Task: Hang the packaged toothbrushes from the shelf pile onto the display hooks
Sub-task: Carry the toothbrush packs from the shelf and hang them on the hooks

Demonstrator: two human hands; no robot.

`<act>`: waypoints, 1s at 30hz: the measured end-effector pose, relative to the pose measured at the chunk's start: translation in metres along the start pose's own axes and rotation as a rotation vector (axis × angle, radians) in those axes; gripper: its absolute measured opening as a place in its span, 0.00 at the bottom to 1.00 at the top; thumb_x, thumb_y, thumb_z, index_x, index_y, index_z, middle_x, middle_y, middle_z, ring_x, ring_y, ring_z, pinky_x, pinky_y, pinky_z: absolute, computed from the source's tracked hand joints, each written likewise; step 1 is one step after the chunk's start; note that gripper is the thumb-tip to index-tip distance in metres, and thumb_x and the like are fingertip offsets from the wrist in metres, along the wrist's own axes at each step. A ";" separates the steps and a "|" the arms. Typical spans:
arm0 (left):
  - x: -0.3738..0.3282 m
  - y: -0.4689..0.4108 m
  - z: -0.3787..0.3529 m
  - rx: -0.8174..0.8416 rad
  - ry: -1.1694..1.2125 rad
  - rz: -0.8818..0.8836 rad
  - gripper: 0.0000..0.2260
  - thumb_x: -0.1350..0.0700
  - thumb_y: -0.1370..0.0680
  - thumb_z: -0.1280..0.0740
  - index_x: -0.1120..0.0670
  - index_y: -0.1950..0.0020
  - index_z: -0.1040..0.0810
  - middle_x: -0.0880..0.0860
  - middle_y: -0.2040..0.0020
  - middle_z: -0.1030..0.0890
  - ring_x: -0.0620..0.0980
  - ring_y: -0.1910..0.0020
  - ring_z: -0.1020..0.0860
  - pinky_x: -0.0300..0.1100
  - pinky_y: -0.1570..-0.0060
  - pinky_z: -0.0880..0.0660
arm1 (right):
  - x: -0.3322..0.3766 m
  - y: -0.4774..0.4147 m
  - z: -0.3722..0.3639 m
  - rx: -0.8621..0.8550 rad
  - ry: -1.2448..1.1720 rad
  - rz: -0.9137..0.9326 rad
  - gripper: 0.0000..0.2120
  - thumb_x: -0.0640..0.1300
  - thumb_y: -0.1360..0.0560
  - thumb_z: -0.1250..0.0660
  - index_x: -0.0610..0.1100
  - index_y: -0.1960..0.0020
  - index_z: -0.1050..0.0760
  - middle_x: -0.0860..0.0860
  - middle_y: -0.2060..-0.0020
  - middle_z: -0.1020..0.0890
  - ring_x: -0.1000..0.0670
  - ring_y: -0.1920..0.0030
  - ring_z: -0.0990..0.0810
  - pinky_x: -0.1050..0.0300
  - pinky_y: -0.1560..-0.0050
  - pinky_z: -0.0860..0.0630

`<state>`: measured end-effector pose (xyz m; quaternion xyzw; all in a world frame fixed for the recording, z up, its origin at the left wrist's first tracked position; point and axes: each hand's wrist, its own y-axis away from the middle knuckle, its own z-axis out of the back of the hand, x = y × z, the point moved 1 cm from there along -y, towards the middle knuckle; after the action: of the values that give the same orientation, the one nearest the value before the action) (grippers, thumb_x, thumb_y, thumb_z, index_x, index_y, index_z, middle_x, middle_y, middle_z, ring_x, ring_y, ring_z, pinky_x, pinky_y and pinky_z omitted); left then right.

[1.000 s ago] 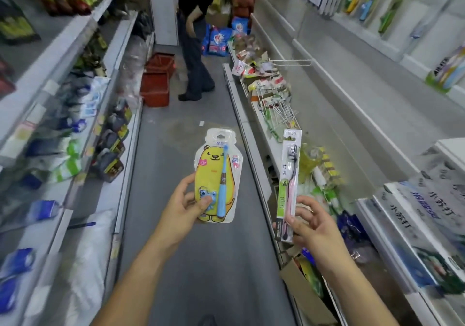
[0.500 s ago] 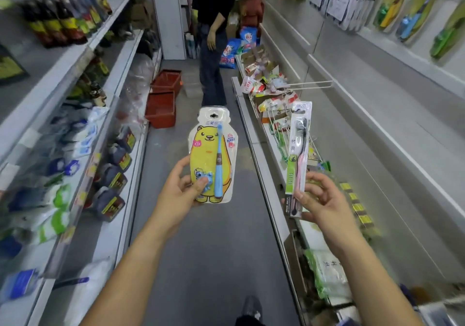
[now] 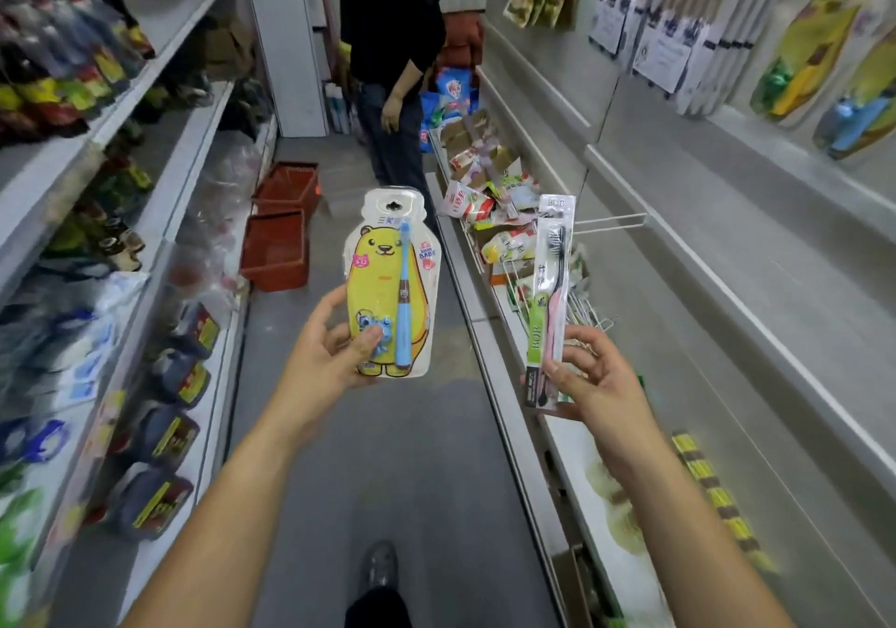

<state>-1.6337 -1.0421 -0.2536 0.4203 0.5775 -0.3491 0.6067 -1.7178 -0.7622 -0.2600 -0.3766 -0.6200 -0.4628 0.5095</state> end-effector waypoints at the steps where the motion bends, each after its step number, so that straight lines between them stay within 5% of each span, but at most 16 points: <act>1: 0.000 -0.020 0.002 0.017 0.000 -0.004 0.27 0.53 0.26 0.28 0.43 0.28 0.30 0.54 0.45 0.14 0.57 0.46 0.15 0.61 0.48 0.18 | 0.002 -0.015 -0.005 -0.022 0.006 -0.006 0.14 0.31 0.21 0.34 0.44 0.39 0.27 0.52 0.56 0.13 0.47 0.60 0.14 0.47 0.57 0.17; 7: -0.005 -0.145 0.006 0.144 0.030 -0.007 0.25 0.50 0.27 0.25 0.39 0.32 0.28 0.53 0.48 0.13 0.55 0.49 0.14 0.48 0.57 0.16 | 0.018 -0.107 -0.034 -0.179 -0.009 -0.027 0.16 0.32 0.22 0.33 0.47 0.39 0.27 0.48 0.50 0.13 0.44 0.55 0.13 0.32 0.46 0.22; 12: -0.023 -0.242 -0.017 0.321 0.030 0.050 0.41 0.33 0.42 0.19 0.39 0.32 0.28 0.54 0.46 0.13 0.54 0.51 0.13 0.46 0.59 0.16 | 0.038 -0.163 -0.036 -0.318 -0.053 -0.013 0.15 0.34 0.21 0.32 0.48 0.39 0.26 0.48 0.49 0.13 0.40 0.52 0.15 0.31 0.46 0.22; 15: -0.028 -0.290 -0.048 0.429 0.011 0.046 0.26 0.45 0.27 0.23 0.39 0.32 0.29 0.52 0.47 0.13 0.55 0.49 0.14 0.51 0.54 0.16 | 0.045 -0.190 -0.023 -0.386 -0.070 0.009 0.14 0.35 0.21 0.31 0.46 0.38 0.26 0.48 0.49 0.13 0.45 0.55 0.14 0.41 0.52 0.20; 18: -0.030 -0.336 -0.086 0.509 -0.014 0.030 0.23 0.54 0.25 0.29 0.41 0.32 0.29 0.52 0.47 0.13 0.56 0.50 0.14 0.50 0.55 0.15 | 0.048 -0.218 -0.007 -0.444 -0.108 0.037 0.14 0.35 0.22 0.32 0.46 0.38 0.26 0.49 0.52 0.13 0.45 0.56 0.14 0.50 0.59 0.17; 26: -0.057 -0.428 -0.164 0.625 -0.067 -0.020 0.27 0.56 0.22 0.30 0.43 0.26 0.33 0.54 0.44 0.13 0.57 0.48 0.14 0.61 0.48 0.18 | 0.071 -0.292 0.042 -0.540 -0.205 0.102 0.15 0.34 0.22 0.32 0.47 0.38 0.26 0.46 0.46 0.14 0.40 0.50 0.14 0.41 0.56 0.15; 30: -0.069 -0.456 -0.202 0.695 -0.026 -0.022 0.25 0.57 0.24 0.29 0.43 0.30 0.30 0.54 0.45 0.14 0.56 0.49 0.14 0.50 0.56 0.15 | 0.077 -0.304 0.062 -0.643 -0.215 0.120 0.15 0.37 0.25 0.30 0.48 0.40 0.25 0.44 0.48 0.15 0.37 0.50 0.15 0.33 0.53 0.17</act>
<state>-2.1366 -1.0454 -0.2297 0.5908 0.4209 -0.5368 0.4309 -2.0357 -0.7911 -0.2457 -0.6003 -0.4695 -0.5614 0.3227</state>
